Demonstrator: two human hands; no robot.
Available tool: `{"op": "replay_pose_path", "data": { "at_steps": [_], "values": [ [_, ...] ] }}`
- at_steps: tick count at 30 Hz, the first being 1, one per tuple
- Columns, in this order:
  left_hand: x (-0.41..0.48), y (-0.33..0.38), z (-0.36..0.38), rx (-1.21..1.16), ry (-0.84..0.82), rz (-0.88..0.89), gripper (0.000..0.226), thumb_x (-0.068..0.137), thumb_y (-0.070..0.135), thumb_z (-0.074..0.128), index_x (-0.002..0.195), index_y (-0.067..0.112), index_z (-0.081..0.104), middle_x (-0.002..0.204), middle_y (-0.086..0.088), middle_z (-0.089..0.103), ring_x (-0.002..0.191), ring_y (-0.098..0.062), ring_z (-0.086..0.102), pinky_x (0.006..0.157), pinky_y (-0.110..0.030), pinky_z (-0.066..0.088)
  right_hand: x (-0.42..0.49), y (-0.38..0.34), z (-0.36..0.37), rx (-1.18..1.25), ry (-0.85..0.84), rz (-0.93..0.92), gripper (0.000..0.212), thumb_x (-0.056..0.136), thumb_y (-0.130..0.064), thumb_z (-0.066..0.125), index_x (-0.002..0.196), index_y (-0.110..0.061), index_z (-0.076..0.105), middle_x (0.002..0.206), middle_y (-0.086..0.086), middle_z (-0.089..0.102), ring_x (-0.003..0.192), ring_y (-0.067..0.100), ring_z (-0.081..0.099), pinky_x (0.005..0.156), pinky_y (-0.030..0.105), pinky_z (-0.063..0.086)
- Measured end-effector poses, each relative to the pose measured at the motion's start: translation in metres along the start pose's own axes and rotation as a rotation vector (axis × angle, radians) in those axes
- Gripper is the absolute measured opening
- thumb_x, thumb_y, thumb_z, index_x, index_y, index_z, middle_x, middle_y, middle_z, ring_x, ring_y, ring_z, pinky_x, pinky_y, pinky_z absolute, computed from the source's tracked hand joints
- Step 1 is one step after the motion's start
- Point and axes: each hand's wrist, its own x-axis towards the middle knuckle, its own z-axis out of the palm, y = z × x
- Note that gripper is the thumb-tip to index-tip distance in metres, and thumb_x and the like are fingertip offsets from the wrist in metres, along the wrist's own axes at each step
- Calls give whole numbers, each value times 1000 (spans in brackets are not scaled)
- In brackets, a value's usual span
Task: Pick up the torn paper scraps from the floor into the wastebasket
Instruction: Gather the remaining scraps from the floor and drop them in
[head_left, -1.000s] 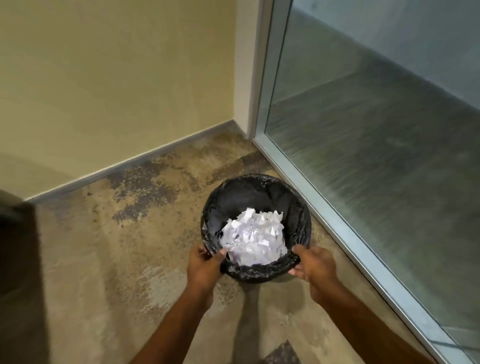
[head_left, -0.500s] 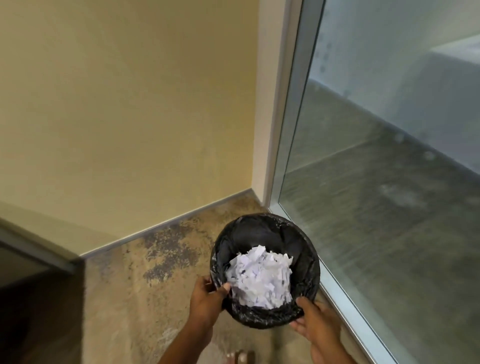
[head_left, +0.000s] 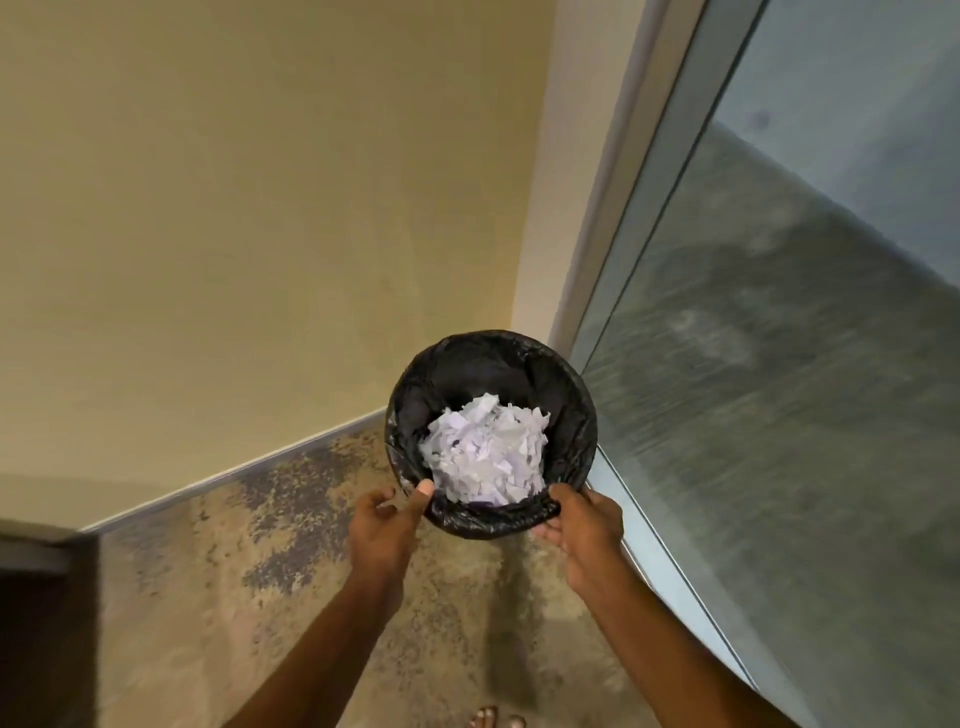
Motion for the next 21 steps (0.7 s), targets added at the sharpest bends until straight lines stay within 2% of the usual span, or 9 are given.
{"op": "replay_pose_path", "data": {
  "at_steps": [2,4,7,10,12,14,16,18,21],
  "values": [
    [26,6,15,-12,55,-1,53,84,37,89,118,16,55,102,-4,67,86,-19,65,74,-40,58,30,-3,23,-9,-6,8,21,95,-2,73,115,4,71,99,21,79,79,33,79,58,37,65],
    [57,9,28,-16,65,-13,54,81,35,92,115,12,58,101,-9,72,80,-24,71,69,-43,64,59,-2,44,3,-8,38,26,94,-2,74,118,4,70,101,21,79,83,36,80,62,40,65],
    [98,4,43,-101,20,-57,43,87,18,87,110,4,54,98,-20,72,65,-25,73,57,-35,63,96,0,65,5,-4,82,28,94,-2,74,121,3,68,105,22,78,84,37,79,62,43,65],
    [135,-3,55,-133,-19,-92,30,92,10,81,109,-1,59,104,-23,72,73,-27,75,57,-34,63,128,1,80,11,18,114,31,93,-3,76,122,2,66,108,23,76,85,38,79,64,44,66],
    [156,-8,61,-143,-46,-102,22,92,7,80,98,1,59,99,-19,67,73,-25,72,57,-33,62,143,2,86,11,8,127,28,94,-2,75,120,3,66,109,24,76,91,40,78,61,42,67],
    [174,-15,68,-167,-47,-143,26,93,2,78,83,11,55,93,-15,65,74,-24,72,56,-31,62,155,5,91,8,-7,129,25,95,-1,73,119,4,67,109,24,76,95,41,78,59,41,66],
    [187,-21,73,-167,-65,-180,31,93,-5,74,76,11,54,81,-10,68,65,-19,74,55,-32,64,165,10,95,1,-28,121,23,96,-1,71,118,4,68,110,24,77,96,40,77,60,41,65],
    [196,-27,79,-156,-95,-206,29,94,-10,70,74,8,58,75,-8,70,58,-16,74,57,-32,65,174,14,98,-1,-42,115,19,97,-1,69,116,1,70,112,24,77,95,38,77,62,39,64],
    [206,-34,88,-182,-83,-250,25,94,-12,69,80,6,58,79,-10,73,58,-15,75,55,-32,65,189,19,101,-2,-51,121,20,98,-2,68,117,1,71,115,25,76,97,38,76,65,40,64]
  ]
}}
